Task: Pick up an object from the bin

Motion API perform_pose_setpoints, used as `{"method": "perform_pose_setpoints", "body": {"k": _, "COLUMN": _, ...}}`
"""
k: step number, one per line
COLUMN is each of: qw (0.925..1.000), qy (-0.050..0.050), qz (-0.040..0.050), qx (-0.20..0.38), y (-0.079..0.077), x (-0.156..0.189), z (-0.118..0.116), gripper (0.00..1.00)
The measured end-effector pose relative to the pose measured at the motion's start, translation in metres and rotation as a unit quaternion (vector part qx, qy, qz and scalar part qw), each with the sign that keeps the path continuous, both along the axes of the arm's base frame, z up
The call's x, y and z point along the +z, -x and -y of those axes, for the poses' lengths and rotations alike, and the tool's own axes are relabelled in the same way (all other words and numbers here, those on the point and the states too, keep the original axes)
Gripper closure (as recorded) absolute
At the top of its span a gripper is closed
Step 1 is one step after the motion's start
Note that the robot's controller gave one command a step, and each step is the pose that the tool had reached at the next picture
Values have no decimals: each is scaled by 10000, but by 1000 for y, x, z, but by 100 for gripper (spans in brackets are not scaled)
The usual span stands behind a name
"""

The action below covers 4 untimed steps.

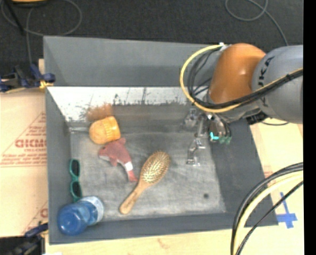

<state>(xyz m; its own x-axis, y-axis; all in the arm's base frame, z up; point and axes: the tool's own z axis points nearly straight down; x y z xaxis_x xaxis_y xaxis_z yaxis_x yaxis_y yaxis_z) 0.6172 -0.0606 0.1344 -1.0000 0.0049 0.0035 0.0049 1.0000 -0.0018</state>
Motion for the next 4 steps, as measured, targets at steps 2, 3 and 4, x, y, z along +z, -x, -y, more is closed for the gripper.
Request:
{"method": "perform_pose_setpoints", "body": {"k": 2, "qw": 10000, "qy": 6, "qz": 41, "qx": 23, "y": -1, "x": 4, "z": -1, "gripper": 0}}
{"method": "perform_pose_setpoints", "body": {"k": 3, "qw": 9982, "qy": -2, "qz": 48, "qx": 598, "y": 48, "x": -42, "z": 20, "gripper": 0}}
{"method": "perform_pose_setpoints", "body": {"k": 4, "qw": 9979, "qy": 0, "qz": 39, "qx": 640, "y": 39, "x": -57, "z": -22, "gripper": 0}}
